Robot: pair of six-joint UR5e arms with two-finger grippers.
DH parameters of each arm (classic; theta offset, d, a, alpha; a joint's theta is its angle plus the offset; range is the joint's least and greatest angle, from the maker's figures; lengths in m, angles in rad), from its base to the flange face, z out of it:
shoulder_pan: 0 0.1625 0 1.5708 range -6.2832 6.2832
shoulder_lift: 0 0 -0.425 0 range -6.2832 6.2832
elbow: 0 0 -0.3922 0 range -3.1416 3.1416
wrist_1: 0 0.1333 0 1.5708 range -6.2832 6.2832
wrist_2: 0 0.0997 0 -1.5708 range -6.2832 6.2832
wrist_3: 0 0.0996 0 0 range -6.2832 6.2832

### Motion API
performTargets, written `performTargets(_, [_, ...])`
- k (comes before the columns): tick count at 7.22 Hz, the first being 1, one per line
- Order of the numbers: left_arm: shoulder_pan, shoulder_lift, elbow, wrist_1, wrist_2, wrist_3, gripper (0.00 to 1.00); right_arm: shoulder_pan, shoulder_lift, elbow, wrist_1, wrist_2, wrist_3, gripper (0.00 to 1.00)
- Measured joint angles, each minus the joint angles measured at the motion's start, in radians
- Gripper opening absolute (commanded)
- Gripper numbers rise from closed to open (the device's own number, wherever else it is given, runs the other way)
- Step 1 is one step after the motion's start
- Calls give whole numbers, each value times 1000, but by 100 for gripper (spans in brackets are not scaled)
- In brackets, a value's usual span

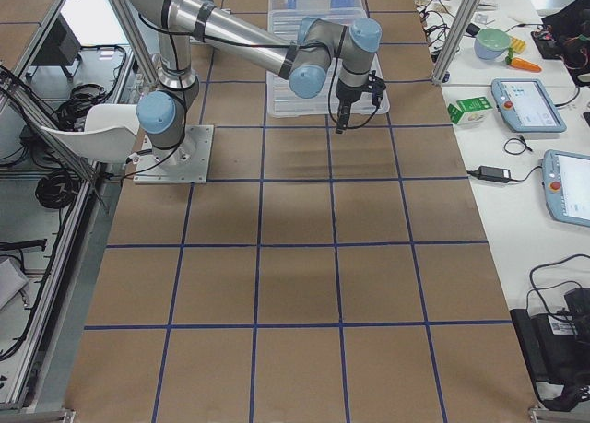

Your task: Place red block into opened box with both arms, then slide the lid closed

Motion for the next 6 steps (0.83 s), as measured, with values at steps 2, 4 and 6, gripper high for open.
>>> performTargets(2, [99, -77, -95, 164, -26, -17, 100, -14, 0, -1, 0, -15, -23, 100])
performTargets(4, [138, -163, -148, 258, -31, -118, 100, -26, 0, -2, 0, -17, -27, 100])
performTargets(6, [146, -214, -195, 320, -32, -267, 100, -46, -1, -1, 2, -12, -28, 100])
